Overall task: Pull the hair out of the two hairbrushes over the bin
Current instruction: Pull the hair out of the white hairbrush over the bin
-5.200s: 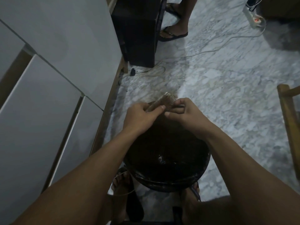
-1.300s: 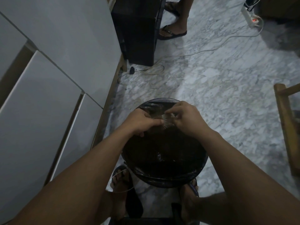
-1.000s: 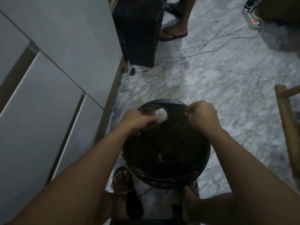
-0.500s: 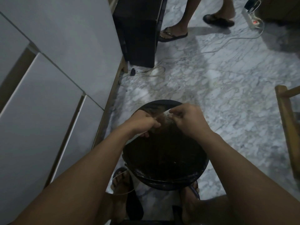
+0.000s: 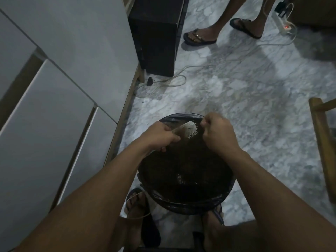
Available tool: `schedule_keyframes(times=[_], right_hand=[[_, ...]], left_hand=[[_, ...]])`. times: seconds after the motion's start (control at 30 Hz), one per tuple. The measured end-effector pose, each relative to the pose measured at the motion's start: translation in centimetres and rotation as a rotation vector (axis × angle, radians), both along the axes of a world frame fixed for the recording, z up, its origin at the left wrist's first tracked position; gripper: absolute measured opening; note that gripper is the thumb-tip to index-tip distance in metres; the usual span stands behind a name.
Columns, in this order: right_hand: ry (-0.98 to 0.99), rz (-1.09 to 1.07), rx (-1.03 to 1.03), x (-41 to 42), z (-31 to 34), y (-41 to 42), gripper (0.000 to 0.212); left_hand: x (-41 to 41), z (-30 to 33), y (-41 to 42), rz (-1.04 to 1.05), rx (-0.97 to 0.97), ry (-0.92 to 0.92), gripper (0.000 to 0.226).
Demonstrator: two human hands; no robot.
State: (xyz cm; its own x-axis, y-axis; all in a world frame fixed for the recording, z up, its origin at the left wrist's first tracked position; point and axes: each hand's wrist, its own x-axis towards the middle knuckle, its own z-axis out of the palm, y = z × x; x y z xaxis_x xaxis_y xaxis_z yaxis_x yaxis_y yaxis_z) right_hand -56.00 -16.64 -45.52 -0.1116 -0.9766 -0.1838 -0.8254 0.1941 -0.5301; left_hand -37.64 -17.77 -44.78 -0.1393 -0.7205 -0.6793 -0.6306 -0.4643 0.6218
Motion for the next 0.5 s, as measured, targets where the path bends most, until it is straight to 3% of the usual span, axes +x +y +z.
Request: schedule_keyframes(times=[0.17,0.27,0.33,0.5], right_hand=[[-0.103,0.006,-0.106,0.09,-0.03,-0.12,0.013],[-0.249,0.109,-0.044,0.57,0.34,0.06,0.023],[-0.238,0.19,0.029,0.8,0.41,0.19,0.029],[-0.242,0.094,0.018,0.84,0.29,-0.29,0.011]], left_hand=[[-0.07,-0.33,0.15,-0.013,-0.044,-0.017,0.022],[-0.16,-0.55,0.23,-0.029,-0.052,0.014,0.023],[-0.27,-0.71,0.35,-0.052,-0.058,0.011,0.026],[-0.4,-0.74,0.58,-0.085,-0.078,-0.03,0.032]])
